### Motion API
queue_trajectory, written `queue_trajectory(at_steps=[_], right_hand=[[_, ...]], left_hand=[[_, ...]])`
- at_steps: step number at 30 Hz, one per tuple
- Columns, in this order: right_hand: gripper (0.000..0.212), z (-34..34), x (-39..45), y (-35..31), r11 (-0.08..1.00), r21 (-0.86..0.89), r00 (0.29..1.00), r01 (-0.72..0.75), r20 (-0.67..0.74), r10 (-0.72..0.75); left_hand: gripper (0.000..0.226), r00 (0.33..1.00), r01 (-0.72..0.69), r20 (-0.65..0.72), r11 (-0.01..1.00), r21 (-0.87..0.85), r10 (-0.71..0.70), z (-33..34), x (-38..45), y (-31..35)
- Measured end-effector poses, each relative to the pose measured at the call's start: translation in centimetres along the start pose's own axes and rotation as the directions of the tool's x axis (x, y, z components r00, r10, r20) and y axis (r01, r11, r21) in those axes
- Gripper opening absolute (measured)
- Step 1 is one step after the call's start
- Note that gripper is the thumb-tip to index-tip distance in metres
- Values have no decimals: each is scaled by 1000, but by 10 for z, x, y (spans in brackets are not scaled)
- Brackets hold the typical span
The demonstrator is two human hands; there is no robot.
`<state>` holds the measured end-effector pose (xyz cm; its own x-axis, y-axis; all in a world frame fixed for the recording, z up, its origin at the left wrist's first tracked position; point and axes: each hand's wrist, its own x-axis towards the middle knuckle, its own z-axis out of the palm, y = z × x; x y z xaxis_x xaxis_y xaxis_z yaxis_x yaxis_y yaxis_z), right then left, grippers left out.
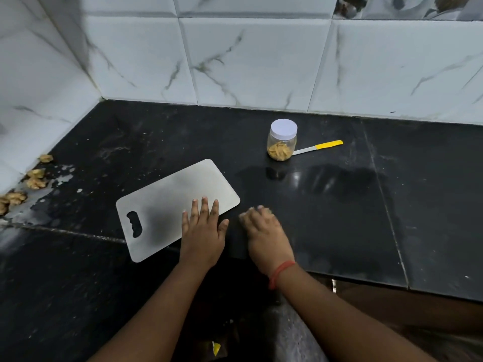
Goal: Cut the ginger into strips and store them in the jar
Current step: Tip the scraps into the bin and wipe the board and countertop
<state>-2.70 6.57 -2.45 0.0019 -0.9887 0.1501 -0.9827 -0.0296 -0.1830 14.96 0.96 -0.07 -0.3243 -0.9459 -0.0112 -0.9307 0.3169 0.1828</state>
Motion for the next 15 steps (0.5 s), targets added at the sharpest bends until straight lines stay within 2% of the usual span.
queue_trajectory(at_steps=[1, 2, 5, 6, 8, 9, 12, 13, 15], right_hand=[[55, 3, -5, -4, 994, -24, 994, 110, 20, -109], [55, 3, -8, -3, 987, -35, 988, 154, 37, -153], [56, -2, -7, -8, 997, 49, 998, -65, 6, 65], [56, -1, -9, -18, 997, 63, 999, -34, 7, 33], [54, 4, -14, -35, 984, 57, 985, 167, 25, -169], [53, 5, -13, -36, 980, 61, 981, 187, 33, -189], [56, 2, -6, -43, 993, 112, 1000, -23, 3, 23], [57, 5, -6, -51, 993, 117, 1000, 17, 9, -18], [57, 9, -7, -58, 977, 74, 978, 202, 30, -204]], left_hand=[[83, 1000, 26, -4, 999, -20, -26, -2, -3, -1], [81, 998, 54, -9, 998, -41, -54, -5, -5, -1], [66, 990, 137, -6, 987, -81, -138, -11, -11, -1], [64, 988, 155, -2, 984, -88, -155, -13, -14, -1], [64, 985, 168, -9, 981, -93, -170, -16, -20, -4], [65, 985, 171, -11, 981, -94, -173, -19, -23, -7], [67, 981, 194, -17, 978, -83, -196, -20, -30, -16], [71, 979, 203, -13, 976, -77, -205, -20, -33, -18], [75, 978, 208, -1, 976, -66, -208, -20, -41, -22]])
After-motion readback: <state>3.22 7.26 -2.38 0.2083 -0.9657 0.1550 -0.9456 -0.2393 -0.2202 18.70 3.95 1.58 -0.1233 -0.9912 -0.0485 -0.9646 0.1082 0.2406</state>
